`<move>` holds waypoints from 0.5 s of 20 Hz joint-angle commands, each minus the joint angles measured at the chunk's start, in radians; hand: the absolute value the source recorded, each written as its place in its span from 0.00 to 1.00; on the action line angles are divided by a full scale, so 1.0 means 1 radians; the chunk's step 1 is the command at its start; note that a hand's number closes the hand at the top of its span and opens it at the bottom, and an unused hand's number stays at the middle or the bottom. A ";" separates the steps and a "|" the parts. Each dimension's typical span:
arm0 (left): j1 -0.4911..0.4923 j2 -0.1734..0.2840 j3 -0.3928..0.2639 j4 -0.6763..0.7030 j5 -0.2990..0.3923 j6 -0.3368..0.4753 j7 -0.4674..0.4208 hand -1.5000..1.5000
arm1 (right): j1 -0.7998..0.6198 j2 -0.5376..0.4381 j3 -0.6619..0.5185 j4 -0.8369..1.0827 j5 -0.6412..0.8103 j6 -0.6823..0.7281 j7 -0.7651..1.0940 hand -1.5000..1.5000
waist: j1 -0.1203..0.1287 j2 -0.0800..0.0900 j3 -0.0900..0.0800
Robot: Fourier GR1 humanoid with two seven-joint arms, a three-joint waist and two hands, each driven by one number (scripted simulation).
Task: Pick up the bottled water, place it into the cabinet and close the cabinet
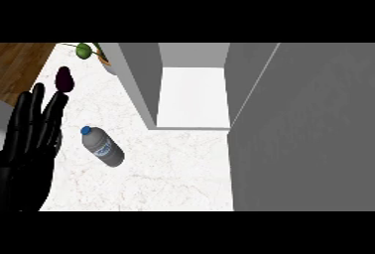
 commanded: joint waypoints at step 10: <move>-0.071 0.137 0.228 0.140 0.662 -0.194 0.337 0.00 | 0.226 0.019 0.170 -0.171 -0.131 0.133 0.066 0.00 | -0.004 -0.001 0.026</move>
